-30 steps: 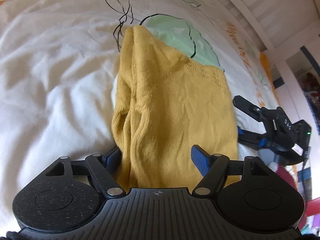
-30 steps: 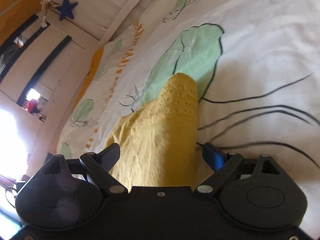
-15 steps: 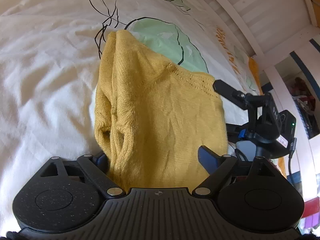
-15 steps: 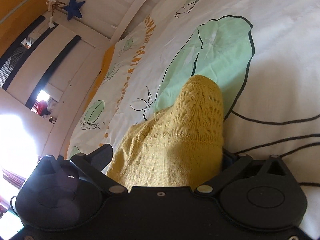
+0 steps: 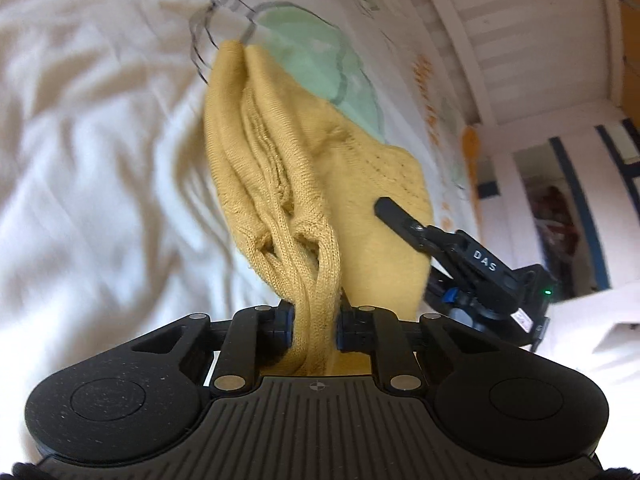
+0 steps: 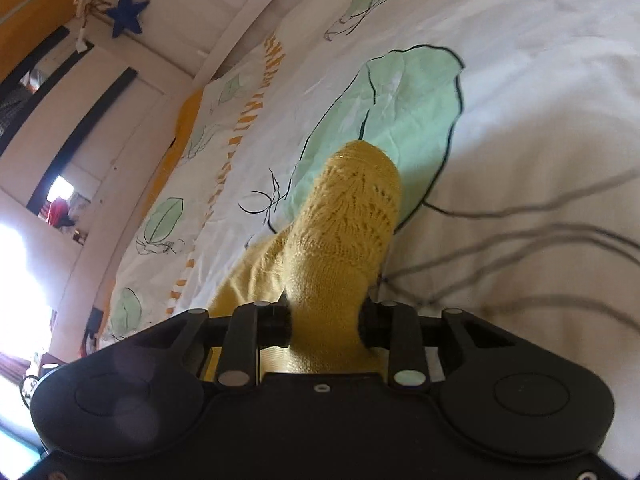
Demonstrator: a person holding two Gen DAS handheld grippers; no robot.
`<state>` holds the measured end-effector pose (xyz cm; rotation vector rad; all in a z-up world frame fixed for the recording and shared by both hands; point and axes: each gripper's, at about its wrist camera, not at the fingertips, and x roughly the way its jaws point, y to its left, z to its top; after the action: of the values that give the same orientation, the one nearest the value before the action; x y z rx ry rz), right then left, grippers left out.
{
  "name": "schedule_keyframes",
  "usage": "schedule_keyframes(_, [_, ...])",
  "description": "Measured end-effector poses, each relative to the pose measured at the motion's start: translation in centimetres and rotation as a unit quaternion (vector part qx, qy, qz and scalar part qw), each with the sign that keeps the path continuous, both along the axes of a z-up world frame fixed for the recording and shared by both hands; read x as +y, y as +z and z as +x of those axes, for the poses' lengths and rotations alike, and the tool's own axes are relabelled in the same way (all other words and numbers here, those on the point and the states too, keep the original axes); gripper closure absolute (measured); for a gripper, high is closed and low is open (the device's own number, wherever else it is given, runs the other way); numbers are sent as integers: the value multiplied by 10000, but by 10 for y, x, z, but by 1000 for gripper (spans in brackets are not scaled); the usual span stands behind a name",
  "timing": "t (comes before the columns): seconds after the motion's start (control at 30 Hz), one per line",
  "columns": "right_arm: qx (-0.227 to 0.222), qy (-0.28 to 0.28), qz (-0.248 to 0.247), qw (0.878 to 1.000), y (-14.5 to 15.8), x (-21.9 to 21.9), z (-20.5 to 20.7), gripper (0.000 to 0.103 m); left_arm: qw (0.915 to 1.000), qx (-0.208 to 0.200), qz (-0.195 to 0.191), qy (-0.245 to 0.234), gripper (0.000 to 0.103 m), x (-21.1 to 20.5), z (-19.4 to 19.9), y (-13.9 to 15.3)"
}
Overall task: Fold small clothes
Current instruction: 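Lift the edge with both grippers, fold it over the sweater, open both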
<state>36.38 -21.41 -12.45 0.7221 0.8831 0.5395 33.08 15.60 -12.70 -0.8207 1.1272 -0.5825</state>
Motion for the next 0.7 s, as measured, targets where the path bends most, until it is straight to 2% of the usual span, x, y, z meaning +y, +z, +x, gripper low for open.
schedule_keyframes(0.27, [368, -198, -203, 9989, 34, -33, -85, 64, 9979, 19, -258, -587, 87, -23, -77, 16])
schedule_keyframes(0.43, [552, -157, -430, 9974, 45, -47, -147, 64, 9968, 138, -104, -780, 87, -25, -134, 16])
schedule_keyframes(0.5, [570, -164, -485, 9971, 42, -53, -167, 61, 9968, 100, 137, -777, 87, -23, -150, 15])
schedule_keyframes(0.57, [518, -310, -688, 9958, 40, -58, -179, 56, 9961, 13, 570, -670, 86, -24, -161, 15])
schedule_keyframes(0.6, [464, -456, -855, 9942, 38, -62, -184, 52, 9940, -67, 915, -594, 86, -23, -165, 14])
schedule_keyframes(0.67, [381, -868, -1191, 9883, 33, -75, -193, 43, 9830, -269, 1749, -492, 86, -23, -172, 10])
schedule_keyframes(0.7, [371, -1030, -1255, 9860, 31, -81, -195, 39, 9786, -334, 1969, -488, 84, -24, -175, 6])
